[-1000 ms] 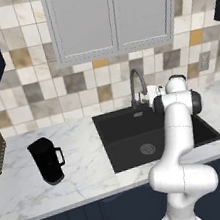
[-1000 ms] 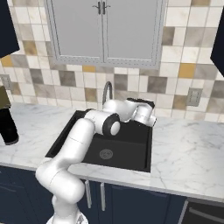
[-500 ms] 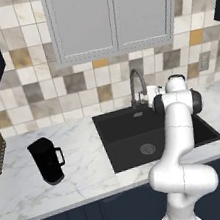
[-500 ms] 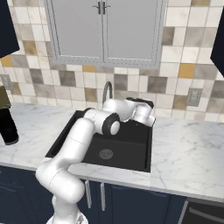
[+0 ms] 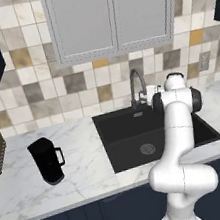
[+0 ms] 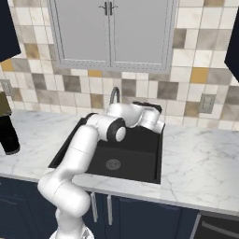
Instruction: Turn on the sink faucet and place the jug under the water for a few seconds to fill it up.
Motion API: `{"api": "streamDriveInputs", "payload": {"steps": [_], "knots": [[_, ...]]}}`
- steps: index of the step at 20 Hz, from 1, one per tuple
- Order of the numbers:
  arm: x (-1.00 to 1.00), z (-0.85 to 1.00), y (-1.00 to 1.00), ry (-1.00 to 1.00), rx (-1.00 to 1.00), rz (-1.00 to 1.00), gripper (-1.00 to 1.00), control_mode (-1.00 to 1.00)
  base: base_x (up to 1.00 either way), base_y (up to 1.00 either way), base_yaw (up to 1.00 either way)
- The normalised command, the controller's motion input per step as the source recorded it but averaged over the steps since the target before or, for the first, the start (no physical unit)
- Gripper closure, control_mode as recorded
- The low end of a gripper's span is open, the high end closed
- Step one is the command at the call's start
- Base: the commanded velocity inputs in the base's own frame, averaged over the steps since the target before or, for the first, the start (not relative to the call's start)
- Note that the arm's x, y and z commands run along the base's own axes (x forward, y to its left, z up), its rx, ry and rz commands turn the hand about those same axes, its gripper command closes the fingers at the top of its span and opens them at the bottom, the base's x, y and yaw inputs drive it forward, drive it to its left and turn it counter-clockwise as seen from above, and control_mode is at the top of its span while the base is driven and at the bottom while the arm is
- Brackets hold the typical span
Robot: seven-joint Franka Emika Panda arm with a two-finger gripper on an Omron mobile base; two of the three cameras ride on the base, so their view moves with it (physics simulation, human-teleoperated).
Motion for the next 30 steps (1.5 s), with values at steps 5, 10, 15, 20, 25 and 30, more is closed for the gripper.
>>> {"api": "streamDriveInputs", "payload": {"steps": [5, 10, 15, 20, 25, 30], "knots": [[0.20, -0.12, 0.07, 0.14, 0.00, 0.00, -1.00, -1.00, 0.00, 0.00, 0.00], [0.17, -0.15, 0.03, 0.11, 0.00, 0.00, -1.00, -1.00, 0.00, 0.00, 0.00], [0.11, -0.25, 0.01, 0.07, 0.00, 0.00, -1.00, -1.00, 0.00, 0.00, 0.00], [0.02, -0.36, 0.01, 0.02, 0.00, 0.01, -1.00, -1.00, 0.00, 0.00, 0.00], [0.03, -0.40, 0.02, 0.00, 0.00, 0.01, -1.00, -1.00, 0.00, 0.00, 0.00], [0.16, -0.23, 0.00, 0.00, 0.00, 0.00, -1.00, -1.00, 0.00, 0.00, 0.00]]}}
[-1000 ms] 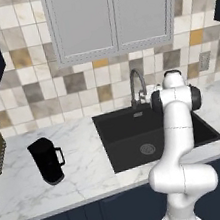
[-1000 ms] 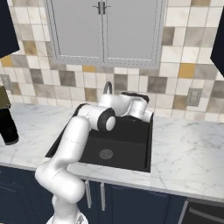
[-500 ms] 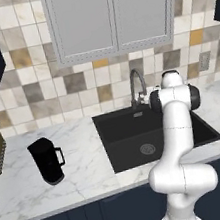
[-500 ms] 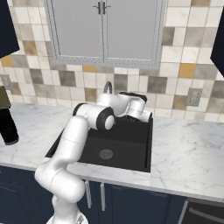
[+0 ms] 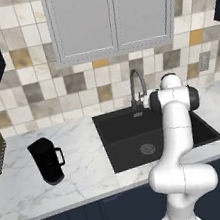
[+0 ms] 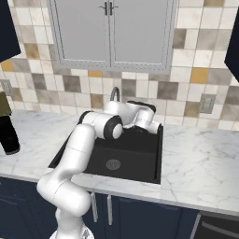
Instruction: Turn on the sink faucet and place the jug under the water for a few seconds to fill it up.
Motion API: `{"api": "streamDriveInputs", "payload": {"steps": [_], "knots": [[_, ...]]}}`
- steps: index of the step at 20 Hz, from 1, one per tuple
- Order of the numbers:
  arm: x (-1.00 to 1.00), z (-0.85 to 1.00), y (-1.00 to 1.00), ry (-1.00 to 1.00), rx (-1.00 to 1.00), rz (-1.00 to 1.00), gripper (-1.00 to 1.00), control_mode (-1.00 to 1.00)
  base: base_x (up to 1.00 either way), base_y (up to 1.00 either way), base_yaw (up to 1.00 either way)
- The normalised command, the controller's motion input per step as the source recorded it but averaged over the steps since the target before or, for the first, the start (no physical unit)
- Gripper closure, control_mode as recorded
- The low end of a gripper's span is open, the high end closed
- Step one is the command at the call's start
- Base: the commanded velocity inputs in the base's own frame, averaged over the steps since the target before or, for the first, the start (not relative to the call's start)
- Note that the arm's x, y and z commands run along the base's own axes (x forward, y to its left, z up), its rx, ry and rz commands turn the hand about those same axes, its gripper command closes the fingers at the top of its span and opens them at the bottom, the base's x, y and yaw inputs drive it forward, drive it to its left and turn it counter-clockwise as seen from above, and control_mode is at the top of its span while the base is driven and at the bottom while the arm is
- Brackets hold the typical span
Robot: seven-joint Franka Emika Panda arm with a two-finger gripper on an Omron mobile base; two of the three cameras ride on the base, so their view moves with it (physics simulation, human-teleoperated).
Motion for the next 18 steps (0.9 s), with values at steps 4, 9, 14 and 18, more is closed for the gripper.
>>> {"api": "streamDriveInputs", "payload": {"steps": [4, 9, 14, 18], "knots": [[0.48, -0.05, 0.00, 0.00, 0.03, 0.00, -1.00, -1.00, 0.00, 0.00, 0.00], [0.61, -0.01, -0.04, 0.00, 0.07, 0.00, -1.00, -1.00, 0.00, 0.00, 0.00], [0.59, -0.01, -0.07, 0.00, 0.07, 0.00, -1.00, -1.00, 0.00, 0.00, 0.00], [0.51, 0.00, 0.00, 0.00, 0.05, 0.00, -1.00, -1.00, 0.00, 0.00, 0.00]]}}
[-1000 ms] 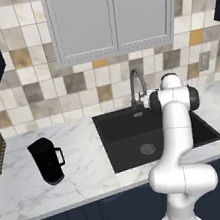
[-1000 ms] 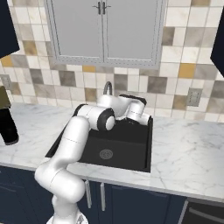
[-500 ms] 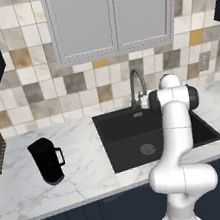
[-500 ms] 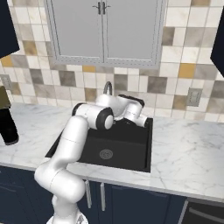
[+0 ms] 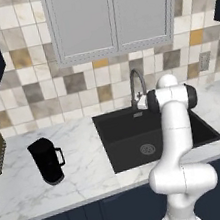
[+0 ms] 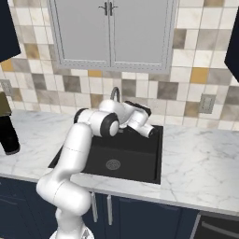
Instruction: Turn on the sink faucet and place the jug under the water for a few seconds to fill it up.
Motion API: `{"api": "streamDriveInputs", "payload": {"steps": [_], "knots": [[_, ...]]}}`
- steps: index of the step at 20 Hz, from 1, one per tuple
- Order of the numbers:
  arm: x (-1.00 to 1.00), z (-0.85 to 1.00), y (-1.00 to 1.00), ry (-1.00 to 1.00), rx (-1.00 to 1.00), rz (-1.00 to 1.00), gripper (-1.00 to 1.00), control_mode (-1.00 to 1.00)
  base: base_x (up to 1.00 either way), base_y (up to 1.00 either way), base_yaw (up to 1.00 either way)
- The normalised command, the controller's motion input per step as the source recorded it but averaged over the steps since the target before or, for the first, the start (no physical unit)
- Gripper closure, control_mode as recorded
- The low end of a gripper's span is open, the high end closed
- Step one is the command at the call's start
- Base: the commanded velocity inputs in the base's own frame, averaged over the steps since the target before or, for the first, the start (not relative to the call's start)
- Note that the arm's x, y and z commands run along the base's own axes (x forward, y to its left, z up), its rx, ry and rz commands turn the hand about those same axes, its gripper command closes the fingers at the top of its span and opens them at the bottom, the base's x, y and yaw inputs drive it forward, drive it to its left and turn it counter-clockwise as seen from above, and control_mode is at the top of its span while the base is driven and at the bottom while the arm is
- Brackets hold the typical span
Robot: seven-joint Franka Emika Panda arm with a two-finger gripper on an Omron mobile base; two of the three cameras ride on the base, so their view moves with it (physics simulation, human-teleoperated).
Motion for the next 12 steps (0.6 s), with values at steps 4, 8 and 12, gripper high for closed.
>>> {"api": "streamDriveInputs", "payload": {"steps": [4, 8, 12], "knots": [[0.40, 0.00, 0.00, 0.00, 0.01, 0.00, 1.00, -1.00, 0.00, 0.00, 0.00], [0.41, 0.00, -0.01, 0.00, 0.03, 0.00, 1.00, -1.00, 0.00, 0.00, 0.00], [0.41, 0.00, -0.13, 0.00, 0.07, 0.01, 1.00, -1.00, 0.00, 0.00, 0.00]]}}
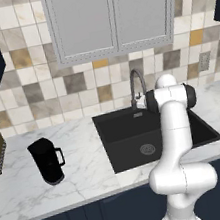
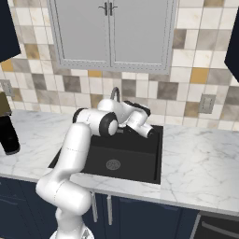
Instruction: Turn on the sink faucet and place the jug under the water for a few seconds to fill it up.
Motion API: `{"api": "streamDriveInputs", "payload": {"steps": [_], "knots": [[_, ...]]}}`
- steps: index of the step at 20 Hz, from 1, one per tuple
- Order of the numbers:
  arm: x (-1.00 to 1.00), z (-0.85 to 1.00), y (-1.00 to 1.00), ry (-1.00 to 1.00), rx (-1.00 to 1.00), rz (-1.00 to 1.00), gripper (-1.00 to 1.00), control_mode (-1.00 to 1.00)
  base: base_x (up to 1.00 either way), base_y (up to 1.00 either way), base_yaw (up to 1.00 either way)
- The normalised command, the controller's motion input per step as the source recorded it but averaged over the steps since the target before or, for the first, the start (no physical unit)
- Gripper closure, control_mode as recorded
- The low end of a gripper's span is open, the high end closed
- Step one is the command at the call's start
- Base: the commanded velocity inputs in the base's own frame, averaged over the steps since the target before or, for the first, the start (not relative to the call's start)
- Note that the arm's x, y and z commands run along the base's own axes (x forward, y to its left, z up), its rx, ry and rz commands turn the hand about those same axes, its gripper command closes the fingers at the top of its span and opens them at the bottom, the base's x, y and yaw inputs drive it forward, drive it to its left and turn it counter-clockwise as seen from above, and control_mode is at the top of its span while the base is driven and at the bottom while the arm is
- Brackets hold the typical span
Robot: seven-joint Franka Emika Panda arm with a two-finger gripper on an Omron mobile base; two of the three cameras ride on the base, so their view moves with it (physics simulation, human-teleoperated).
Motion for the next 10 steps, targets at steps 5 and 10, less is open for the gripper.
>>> {"api": "streamDriveInputs", "payload": {"steps": [5, 10], "knots": [[0.45, -0.02, -0.22, 0.00, 0.07, 0.03, 1.00, -1.00, 0.00, 0.00, 0.00], [0.51, -0.12, -0.55, -0.01, 0.15, 0.15, 1.00, -1.00, 0.00, 0.00, 0.00]]}}
